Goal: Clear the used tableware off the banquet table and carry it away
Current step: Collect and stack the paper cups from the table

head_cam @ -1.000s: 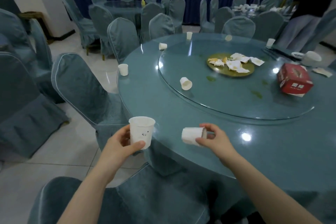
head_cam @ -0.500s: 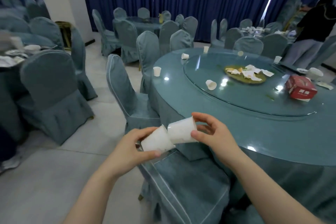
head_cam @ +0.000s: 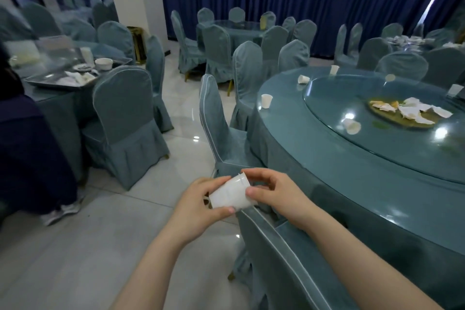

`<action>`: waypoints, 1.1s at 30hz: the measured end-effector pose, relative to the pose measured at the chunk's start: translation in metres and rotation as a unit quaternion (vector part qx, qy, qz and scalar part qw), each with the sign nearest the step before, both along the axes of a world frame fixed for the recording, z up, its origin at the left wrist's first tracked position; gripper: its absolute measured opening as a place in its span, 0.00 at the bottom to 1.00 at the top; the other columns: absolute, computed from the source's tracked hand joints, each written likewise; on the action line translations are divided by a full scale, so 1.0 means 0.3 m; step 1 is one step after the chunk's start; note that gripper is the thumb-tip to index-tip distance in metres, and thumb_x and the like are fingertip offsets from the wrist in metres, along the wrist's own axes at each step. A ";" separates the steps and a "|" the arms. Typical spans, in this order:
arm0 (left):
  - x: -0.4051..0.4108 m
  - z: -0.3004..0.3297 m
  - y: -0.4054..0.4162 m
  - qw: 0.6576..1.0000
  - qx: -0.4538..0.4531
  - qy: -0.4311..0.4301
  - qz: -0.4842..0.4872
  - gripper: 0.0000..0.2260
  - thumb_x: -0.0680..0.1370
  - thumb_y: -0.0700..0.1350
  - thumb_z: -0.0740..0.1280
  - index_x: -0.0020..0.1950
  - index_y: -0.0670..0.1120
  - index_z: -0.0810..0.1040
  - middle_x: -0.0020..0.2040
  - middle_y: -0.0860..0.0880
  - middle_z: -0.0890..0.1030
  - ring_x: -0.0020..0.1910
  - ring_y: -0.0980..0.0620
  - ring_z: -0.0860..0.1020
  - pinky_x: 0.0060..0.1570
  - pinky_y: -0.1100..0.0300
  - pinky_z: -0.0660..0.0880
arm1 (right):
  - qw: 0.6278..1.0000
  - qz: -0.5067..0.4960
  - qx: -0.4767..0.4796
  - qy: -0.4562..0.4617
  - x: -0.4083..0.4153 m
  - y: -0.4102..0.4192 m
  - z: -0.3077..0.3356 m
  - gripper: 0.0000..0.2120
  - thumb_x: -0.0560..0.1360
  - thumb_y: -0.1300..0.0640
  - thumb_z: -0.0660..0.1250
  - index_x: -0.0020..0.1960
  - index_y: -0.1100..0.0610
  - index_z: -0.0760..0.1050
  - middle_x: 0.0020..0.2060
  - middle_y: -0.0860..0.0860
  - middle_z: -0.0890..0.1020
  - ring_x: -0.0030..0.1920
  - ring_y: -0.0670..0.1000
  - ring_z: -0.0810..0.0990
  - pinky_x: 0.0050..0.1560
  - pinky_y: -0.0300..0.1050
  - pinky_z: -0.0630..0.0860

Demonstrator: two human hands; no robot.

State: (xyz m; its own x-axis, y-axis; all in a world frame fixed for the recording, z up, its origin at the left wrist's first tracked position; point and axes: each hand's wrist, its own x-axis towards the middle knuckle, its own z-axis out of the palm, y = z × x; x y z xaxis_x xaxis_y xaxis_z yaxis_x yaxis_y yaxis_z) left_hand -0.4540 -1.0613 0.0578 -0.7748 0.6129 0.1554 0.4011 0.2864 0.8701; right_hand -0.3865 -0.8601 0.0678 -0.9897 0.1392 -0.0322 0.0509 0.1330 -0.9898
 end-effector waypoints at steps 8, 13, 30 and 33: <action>-0.470 -0.069 0.042 0.998 -0.018 -0.027 0.045 0.26 0.67 0.46 0.78 0.58 0.66 0.75 0.55 0.57 0.77 0.50 0.66 0.75 0.48 0.71 0.72 | 0.997 -0.040 -0.060 -0.018 -0.472 0.080 -0.118 0.09 0.78 0.55 0.65 0.57 0.48 0.77 0.55 0.47 0.82 0.55 0.49 0.82 0.54 0.44 0.79; -0.793 -0.026 0.125 0.998 -0.029 -0.017 0.062 0.25 0.68 0.47 0.76 0.62 0.62 0.76 0.55 0.58 0.76 0.50 0.68 0.74 0.44 0.76 0.69 | 0.988 -0.132 -0.081 -0.024 -0.729 0.225 -0.134 0.08 0.78 0.56 0.65 0.54 0.49 0.79 0.51 0.46 0.85 0.53 0.49 0.82 0.54 0.45 0.79; -1.730 -0.102 0.651 0.984 0.044 -0.175 -0.004 0.24 0.70 0.45 0.75 0.65 0.56 0.74 0.58 0.55 0.79 0.56 0.53 0.77 0.49 0.61 0.76 | 0.892 -0.447 0.017 -0.055 -1.227 0.692 -0.255 0.08 0.74 0.64 0.69 0.49 0.52 0.79 0.47 0.50 0.84 0.50 0.48 0.83 0.55 0.42 0.77; -1.870 -0.117 0.710 0.978 0.056 -0.202 -0.008 0.23 0.71 0.45 0.75 0.63 0.56 0.74 0.58 0.54 0.79 0.57 0.52 0.77 0.52 0.57 0.75 | 0.873 -0.484 0.050 -0.036 -1.320 0.737 -0.267 0.10 0.74 0.64 0.69 0.47 0.49 0.79 0.45 0.46 0.84 0.47 0.40 0.82 0.48 0.31 0.77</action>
State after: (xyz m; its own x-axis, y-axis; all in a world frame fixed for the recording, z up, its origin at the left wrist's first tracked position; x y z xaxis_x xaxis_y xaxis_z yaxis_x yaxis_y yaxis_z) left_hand -1.0149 -0.8482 0.0227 -0.7774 0.6218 -0.0950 0.0216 0.1773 0.9839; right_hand -0.7825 -0.6390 -0.0123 -0.4026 0.9149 -0.0292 0.2486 0.0786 -0.9654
